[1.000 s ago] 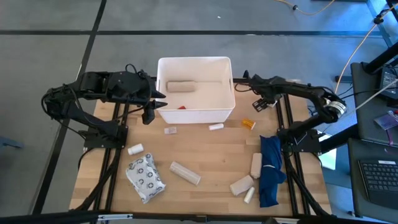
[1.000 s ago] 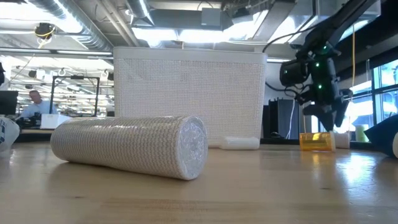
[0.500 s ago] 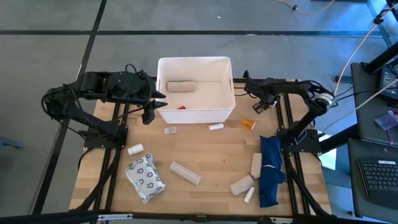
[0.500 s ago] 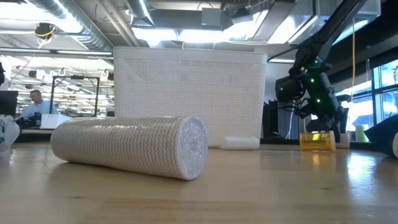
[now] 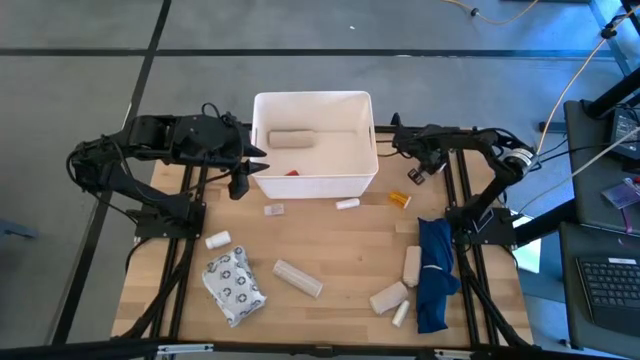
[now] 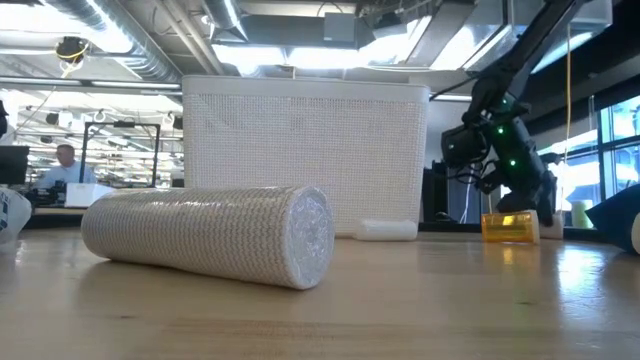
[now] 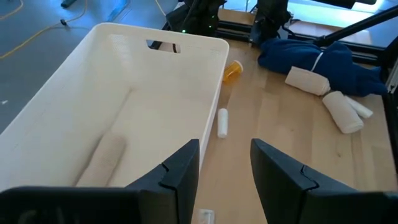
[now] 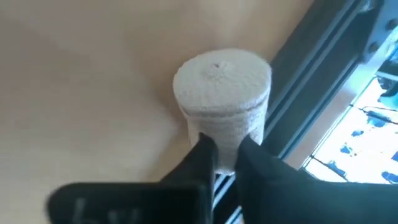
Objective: Pick & place medical supplies in basket/bin
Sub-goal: Put the white bandage into the white bin, then put the transparent pill bottle into the white bin
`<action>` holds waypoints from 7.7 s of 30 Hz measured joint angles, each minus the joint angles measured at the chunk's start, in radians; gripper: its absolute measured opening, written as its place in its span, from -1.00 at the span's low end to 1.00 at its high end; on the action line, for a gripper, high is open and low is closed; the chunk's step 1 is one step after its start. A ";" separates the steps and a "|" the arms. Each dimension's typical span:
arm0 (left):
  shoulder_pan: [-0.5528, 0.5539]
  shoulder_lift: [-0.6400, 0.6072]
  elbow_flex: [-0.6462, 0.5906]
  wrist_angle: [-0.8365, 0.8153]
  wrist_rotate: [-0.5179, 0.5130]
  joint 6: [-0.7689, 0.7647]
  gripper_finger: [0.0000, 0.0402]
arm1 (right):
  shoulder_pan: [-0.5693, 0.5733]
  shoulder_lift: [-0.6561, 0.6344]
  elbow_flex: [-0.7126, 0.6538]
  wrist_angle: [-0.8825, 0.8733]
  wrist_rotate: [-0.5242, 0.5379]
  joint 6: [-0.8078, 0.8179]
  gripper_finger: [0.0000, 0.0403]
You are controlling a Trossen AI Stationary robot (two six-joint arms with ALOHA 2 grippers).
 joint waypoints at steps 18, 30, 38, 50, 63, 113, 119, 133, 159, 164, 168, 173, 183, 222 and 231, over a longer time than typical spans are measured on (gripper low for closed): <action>0.000 0.000 0.000 0.000 0.000 0.006 -0.32 | 0.081 -0.595 0.357 -0.118 -0.247 0.208 -1.00; 0.000 0.000 0.000 0.004 0.000 0.001 -0.32 | 0.272 -0.470 0.616 0.576 -0.613 0.030 -1.00; 0.000 0.000 0.000 0.004 0.000 -0.032 -0.32 | 0.358 0.003 0.918 0.481 -0.612 -0.173 -1.00; 0.000 0.000 0.000 0.004 0.000 -0.033 -0.32 | 0.416 0.579 1.463 0.088 -0.406 -0.433 -1.00; 0.000 0.000 0.000 0.004 0.000 -0.056 -0.32 | 0.415 0.798 1.506 0.100 -0.399 -0.443 -1.00; -0.373 0.168 -0.214 -0.172 -0.403 -0.623 -0.32 | 0.349 0.363 1.507 -0.050 -0.525 -0.334 0.21; -0.397 0.046 -0.458 -0.004 -0.368 -0.702 -0.36 | 0.354 0.177 1.507 -0.136 -0.542 -0.333 0.21; -0.369 -0.240 -1.076 0.709 -0.356 -0.635 -0.59 | 0.377 -0.095 1.507 -0.355 -0.533 -0.178 0.21; -0.337 -0.243 -1.144 0.728 -0.459 -0.563 -0.44 | 0.447 -0.612 0.707 0.143 -0.514 -0.154 0.21; -0.337 -0.243 -1.141 0.739 -0.429 -0.568 -0.28 | 0.441 -0.757 0.481 0.344 -0.511 -0.076 0.21; -0.337 -0.243 -1.141 0.739 -0.404 -0.570 -0.05 | 0.423 -0.815 0.413 0.405 -0.510 -0.025 0.21; -0.337 -0.243 -1.141 0.739 -0.399 -0.538 0.22 | 0.404 -0.826 0.399 0.410 -0.510 -0.015 0.21; -0.324 -0.235 -1.140 0.750 -0.401 -0.667 0.28 | 0.401 -0.826 0.384 0.414 -0.512 -0.067 0.21; -0.209 -0.236 -1.608 1.527 -0.350 -0.140 -0.04 | 0.400 -1.007 0.228 0.508 -0.095 -0.099 0.21; -0.126 -0.214 -1.511 1.489 -0.163 -0.039 -0.04 | 0.400 -1.007 0.229 0.507 -0.095 -0.051 0.21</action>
